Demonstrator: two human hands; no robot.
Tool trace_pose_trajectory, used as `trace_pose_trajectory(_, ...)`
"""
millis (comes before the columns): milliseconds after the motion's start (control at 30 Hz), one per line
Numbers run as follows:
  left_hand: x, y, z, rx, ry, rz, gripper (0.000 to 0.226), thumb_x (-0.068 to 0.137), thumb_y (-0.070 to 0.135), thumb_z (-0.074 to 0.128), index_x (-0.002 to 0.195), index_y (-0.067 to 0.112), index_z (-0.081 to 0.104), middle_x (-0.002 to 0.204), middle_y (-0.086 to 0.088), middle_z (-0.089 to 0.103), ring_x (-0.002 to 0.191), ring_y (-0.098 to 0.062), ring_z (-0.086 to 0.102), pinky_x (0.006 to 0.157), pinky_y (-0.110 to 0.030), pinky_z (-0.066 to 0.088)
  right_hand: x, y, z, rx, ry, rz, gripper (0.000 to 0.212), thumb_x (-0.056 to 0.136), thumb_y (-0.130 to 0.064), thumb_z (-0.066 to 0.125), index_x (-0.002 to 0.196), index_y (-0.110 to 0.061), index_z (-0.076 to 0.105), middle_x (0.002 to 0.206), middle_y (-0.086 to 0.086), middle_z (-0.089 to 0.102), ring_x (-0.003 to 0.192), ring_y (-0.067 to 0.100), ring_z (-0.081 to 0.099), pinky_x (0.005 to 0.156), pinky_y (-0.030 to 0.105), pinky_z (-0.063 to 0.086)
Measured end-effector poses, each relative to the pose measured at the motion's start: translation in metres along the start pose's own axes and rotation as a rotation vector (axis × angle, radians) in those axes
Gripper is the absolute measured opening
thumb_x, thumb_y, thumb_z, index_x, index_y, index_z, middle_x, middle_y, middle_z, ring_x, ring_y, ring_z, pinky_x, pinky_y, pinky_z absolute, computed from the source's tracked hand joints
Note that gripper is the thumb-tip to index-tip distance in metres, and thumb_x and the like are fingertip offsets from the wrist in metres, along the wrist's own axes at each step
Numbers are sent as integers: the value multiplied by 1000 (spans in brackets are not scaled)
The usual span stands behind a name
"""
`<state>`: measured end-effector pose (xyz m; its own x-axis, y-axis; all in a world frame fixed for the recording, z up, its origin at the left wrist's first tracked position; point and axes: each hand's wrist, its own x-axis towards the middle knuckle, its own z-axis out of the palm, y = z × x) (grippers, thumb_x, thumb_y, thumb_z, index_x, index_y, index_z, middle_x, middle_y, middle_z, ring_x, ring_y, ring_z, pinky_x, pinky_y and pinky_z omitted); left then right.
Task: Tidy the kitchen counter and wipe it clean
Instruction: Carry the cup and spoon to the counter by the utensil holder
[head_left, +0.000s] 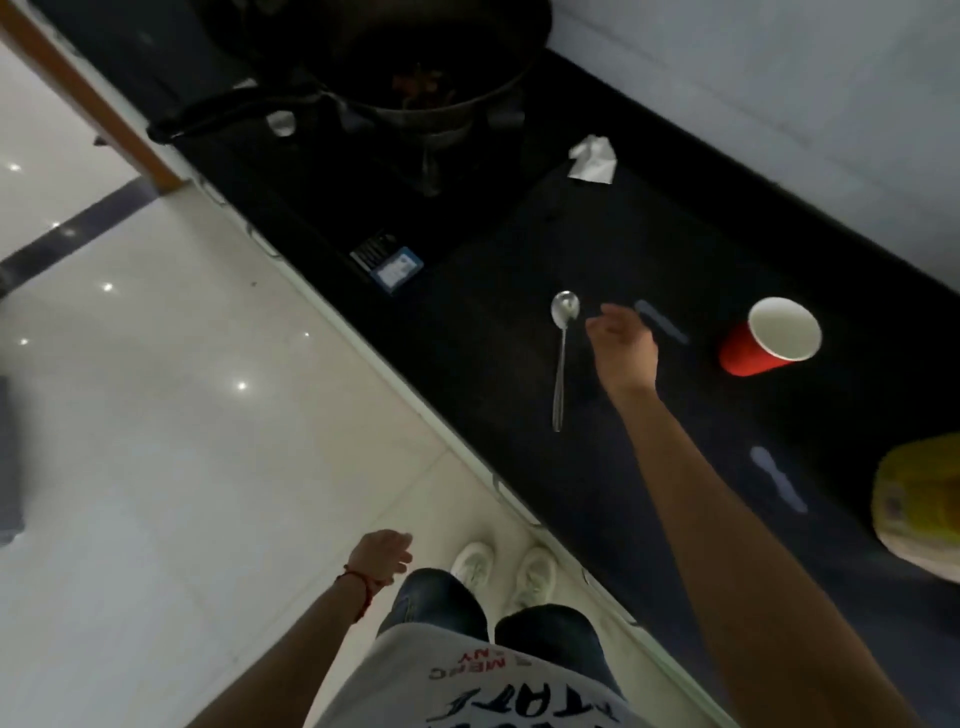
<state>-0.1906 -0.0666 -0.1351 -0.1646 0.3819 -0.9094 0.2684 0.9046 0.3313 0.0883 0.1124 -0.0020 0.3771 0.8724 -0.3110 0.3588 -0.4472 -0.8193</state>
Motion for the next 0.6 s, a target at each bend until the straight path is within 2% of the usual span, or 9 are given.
trace_pose_trajectory(100, 0, -3, 5, -9, 68, 15, 26, 90, 14, 53, 64, 14, 55, 48, 6, 61, 47, -12, 55, 43, -21, 40, 31, -9, 20, -49, -44, -41, 47, 88, -23, 55, 133, -15, 45, 134, 5, 53, 122, 22, 50, 100, 29, 40)
trace_pose_trajectory(167, -2, -3, 8, -12, 104, 37, 27, 88, 12, 55, 62, 13, 55, 37, 9, 58, 48, -13, 52, 36, -15, 39, 45, -11, 32, -104, -63, -72, 51, 88, -21, 53, 137, -17, 40, 139, 6, 48, 126, 24, 46, 103, 36, 41)
trace_pose_trajectory(233, -5, -1, 11, -26, 126, 62, 27, 88, 10, 54, 62, 14, 55, 43, 8, 59, 51, -14, 51, 34, -11, 37, 55, -11, 40, -181, -72, -85, 51, 89, -18, 49, 138, -18, 38, 142, 8, 45, 126, 26, 45, 100, 39, 43)
trace_pose_trajectory(300, -7, 1, 13, -4, 134, 92, 26, 89, 10, 52, 64, 16, 56, 54, 3, 60, 53, -14, 52, 41, -14, 39, 60, -7, 45, -296, -86, -115, 49, 90, -16, 46, 138, -15, 37, 140, 13, 44, 127, 30, 42, 99, 40, 42)
trace_pose_trajectory(367, -10, 6, 11, 6, 134, 123, 28, 89, 8, 51, 64, 17, 57, 55, 5, 61, 54, -14, 54, 45, -16, 38, 61, -1, 46, -404, -99, -153, 50, 89, -11, 50, 137, -11, 38, 138, 17, 42, 127, 32, 39, 101, 40, 39)
trace_pose_trajectory(433, -13, 15, 6, 21, 157, 184, 30, 89, 4, 50, 65, 19, 58, 56, 4, 63, 54, -12, 57, 43, -12, 40, 58, 3, 44, -418, -126, -151, 54, 85, -5, 55, 136, -10, 38, 136, 18, 43, 125, 33, 42, 101, 41, 41)
trace_pose_trajectory(533, -23, 39, -11, 72, 233, 362, 36, 87, -2, 49, 69, 27, 59, 73, -3, 65, 51, 8, 60, 52, -5, 45, 48, 7, 38, -343, -101, -106, 42, 88, -7, 52, 130, -5, 45, 129, 20, 53, 118, 34, 51, 98, 40, 45)
trace_pose_trajectory(600, -33, 62, -22, 85, 286, 505, 36, 85, -1, 51, 73, 31, 60, 71, 13, 68, 57, 15, 60, 67, -16, 50, 39, 13, 29, -273, -37, -98, 27, 89, -10, 50, 114, -3, 58, 112, 19, 63, 107, 32, 58, 85, 32, 46)
